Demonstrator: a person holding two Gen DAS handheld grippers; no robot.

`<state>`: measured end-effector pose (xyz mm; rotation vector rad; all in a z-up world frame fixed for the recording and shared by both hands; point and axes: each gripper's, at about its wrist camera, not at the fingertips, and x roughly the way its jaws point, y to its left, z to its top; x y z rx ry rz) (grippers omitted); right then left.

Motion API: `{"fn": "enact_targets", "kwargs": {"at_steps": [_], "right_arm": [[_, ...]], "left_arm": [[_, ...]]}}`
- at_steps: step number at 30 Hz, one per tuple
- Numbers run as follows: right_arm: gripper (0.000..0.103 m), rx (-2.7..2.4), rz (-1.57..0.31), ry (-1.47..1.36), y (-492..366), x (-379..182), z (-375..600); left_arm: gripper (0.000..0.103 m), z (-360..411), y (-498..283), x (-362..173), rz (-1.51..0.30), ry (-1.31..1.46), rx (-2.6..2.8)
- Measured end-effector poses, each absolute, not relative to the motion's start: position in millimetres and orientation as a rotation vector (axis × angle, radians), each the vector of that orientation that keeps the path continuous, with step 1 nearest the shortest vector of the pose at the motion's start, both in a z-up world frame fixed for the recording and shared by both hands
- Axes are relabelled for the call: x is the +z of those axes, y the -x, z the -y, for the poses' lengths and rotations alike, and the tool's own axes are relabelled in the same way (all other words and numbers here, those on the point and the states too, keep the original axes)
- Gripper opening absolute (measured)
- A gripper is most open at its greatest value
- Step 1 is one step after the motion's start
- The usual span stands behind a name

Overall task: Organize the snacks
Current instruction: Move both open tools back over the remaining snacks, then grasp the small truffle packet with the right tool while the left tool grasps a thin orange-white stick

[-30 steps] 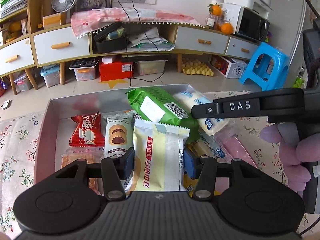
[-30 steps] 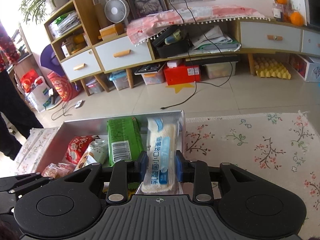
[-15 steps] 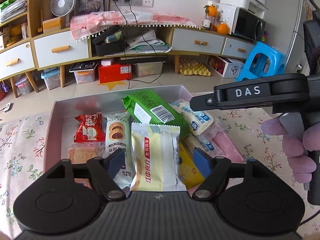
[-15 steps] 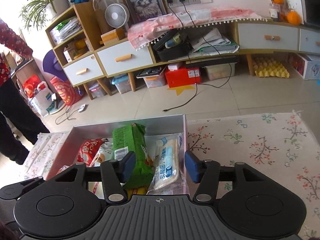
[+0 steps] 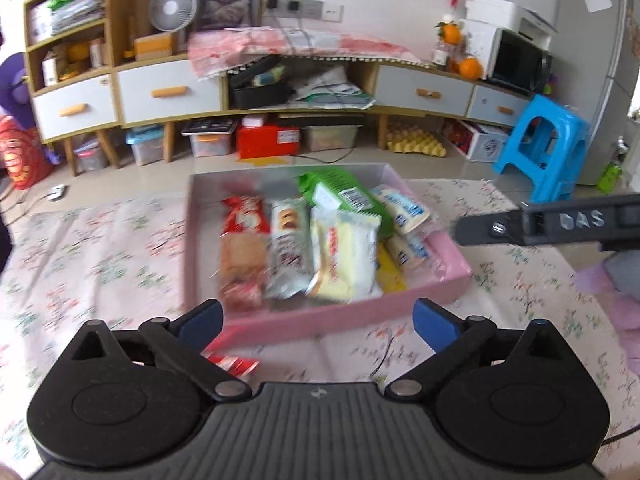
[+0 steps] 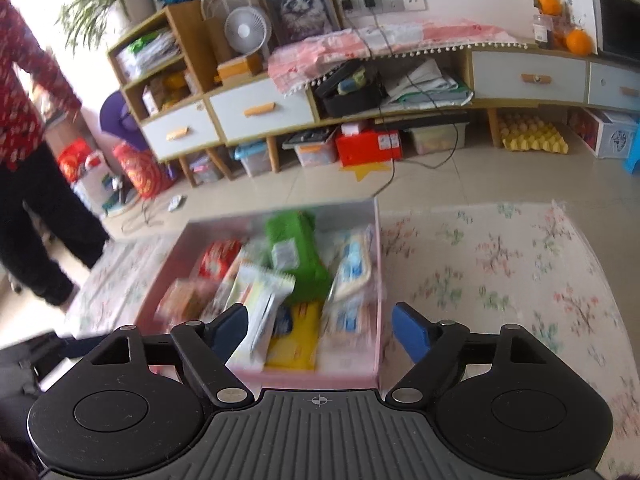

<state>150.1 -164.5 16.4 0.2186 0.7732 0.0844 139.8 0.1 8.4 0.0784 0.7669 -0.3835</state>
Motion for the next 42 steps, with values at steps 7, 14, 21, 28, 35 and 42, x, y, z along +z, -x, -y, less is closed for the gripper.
{"fn": "enact_targets", "kwargs": {"at_steps": [7,14,21,28,35,42], "right_arm": [[0.089,0.112,-0.823,-0.191,-114,15,137],[0.089,0.101,-0.914,-0.255,-97,-8,119],[0.088,0.053,-1.054,-0.324,-102,-28,108],[0.070,0.068,-1.104,-0.336,-107,-37,92],[0.021,0.071,-1.170,-0.341,-113,-54,87],[0.020,-0.014,-1.111,-0.177,-110,-49,103]], "left_arm": [[0.102,-19,-124,10,-0.822,-0.081,-0.308],[0.103,-42,-114,-6,-0.839,-0.080,-0.272],[0.102,-50,-110,-19,-0.894,-0.119,-0.291],[0.102,-56,-101,-26,-0.903,-0.153,-0.298],[0.102,-51,-98,-33,-0.913,-0.175,-0.301],[0.098,-31,-96,-40,-0.921,-0.160,-0.307]]}}
